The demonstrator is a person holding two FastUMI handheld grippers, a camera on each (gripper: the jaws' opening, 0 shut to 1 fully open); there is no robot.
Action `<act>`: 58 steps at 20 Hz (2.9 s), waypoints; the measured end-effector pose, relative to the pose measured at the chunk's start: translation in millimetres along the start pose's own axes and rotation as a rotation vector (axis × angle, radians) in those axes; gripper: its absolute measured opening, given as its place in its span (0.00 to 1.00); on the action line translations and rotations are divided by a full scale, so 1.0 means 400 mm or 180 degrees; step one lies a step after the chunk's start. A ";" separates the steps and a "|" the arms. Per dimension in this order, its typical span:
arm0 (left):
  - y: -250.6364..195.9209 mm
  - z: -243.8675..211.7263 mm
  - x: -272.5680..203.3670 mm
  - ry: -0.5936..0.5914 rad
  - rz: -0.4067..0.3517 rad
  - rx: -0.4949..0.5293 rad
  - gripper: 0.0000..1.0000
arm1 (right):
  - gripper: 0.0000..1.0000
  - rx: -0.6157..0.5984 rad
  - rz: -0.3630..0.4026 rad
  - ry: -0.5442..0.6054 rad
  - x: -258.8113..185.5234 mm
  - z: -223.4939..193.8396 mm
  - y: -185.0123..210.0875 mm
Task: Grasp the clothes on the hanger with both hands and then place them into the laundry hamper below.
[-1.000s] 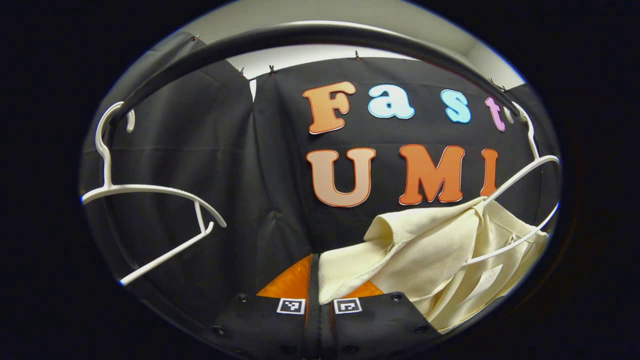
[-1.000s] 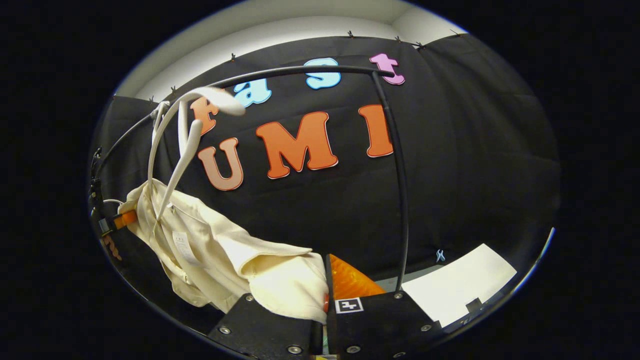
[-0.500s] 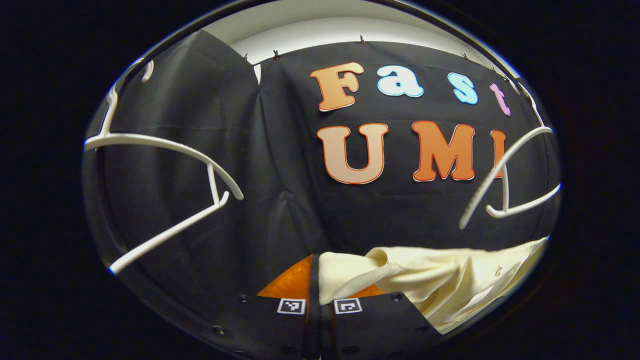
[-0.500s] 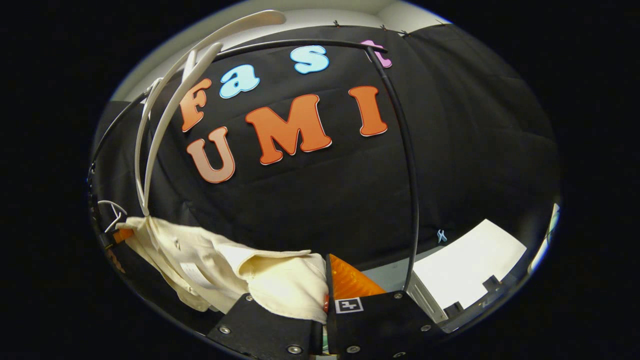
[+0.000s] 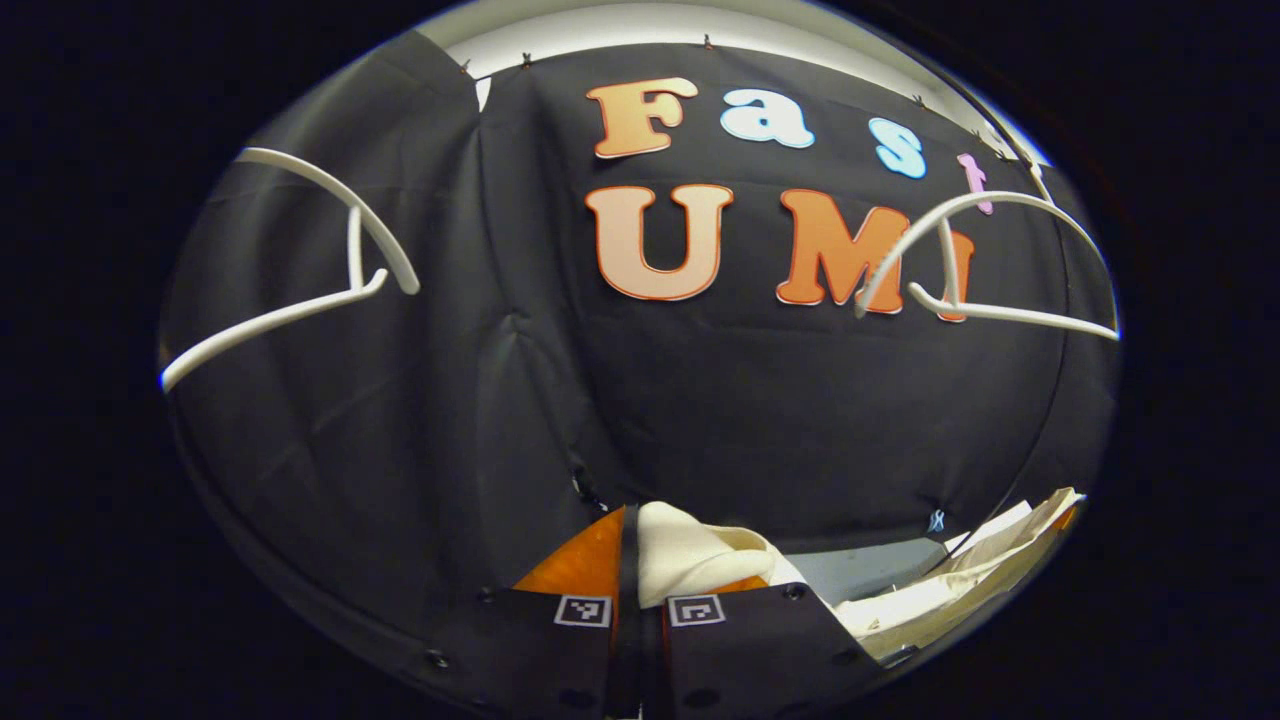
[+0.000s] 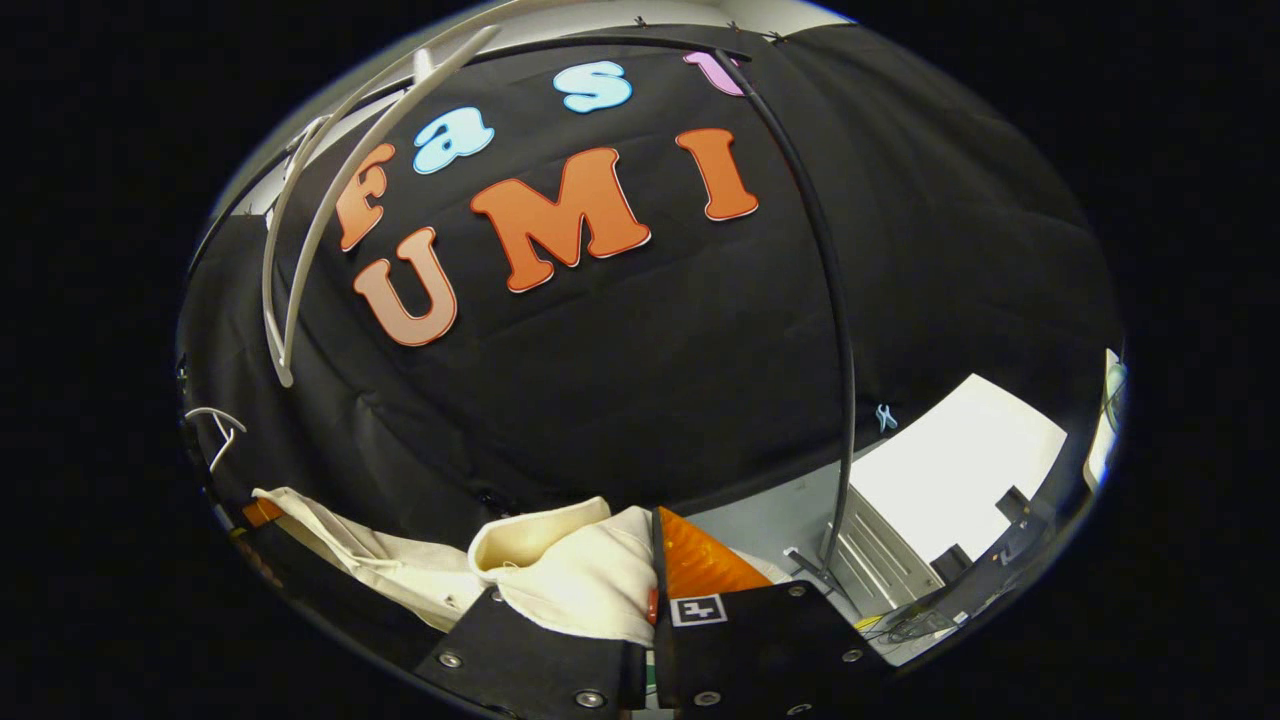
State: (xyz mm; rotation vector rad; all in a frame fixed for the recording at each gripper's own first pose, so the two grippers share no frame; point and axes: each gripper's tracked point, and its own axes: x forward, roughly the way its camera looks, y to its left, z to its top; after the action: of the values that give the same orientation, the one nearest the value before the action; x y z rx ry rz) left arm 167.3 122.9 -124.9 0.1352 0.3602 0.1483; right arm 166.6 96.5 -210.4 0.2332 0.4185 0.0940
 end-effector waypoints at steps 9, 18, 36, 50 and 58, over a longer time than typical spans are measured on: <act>-0.199 -0.071 -0.068 0.0185 -0.0994 0.0174 0.07 | 0.08 0.0167 -0.0115 -0.0023 -0.087 -0.178 0.196; -0.293 -0.108 -0.071 0.0350 -0.1093 -0.0040 0.07 | 0.08 -0.0187 0.0370 0.0095 -0.067 -0.178 0.400; -0.334 -0.370 0.095 0.1125 -0.0455 -0.0128 0.10 | 0.16 -0.0723 0.0453 0.0788 0.236 -0.302 0.286; -0.336 -0.489 0.109 0.1646 -0.0509 -0.0117 0.27 | 0.32 -0.0684 0.0245 0.1135 0.256 -0.395 0.222; -0.337 -0.512 0.073 0.1804 -0.0461 -0.0177 0.48 | 0.44 -0.0596 0.0251 0.1201 0.237 -0.412 0.196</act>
State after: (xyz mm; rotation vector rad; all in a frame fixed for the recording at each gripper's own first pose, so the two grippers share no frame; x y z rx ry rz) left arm 136.8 17.1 -346.1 0.0084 0.9277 0.0504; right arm 181.8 219.2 -374.6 0.0452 0.7718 0.2555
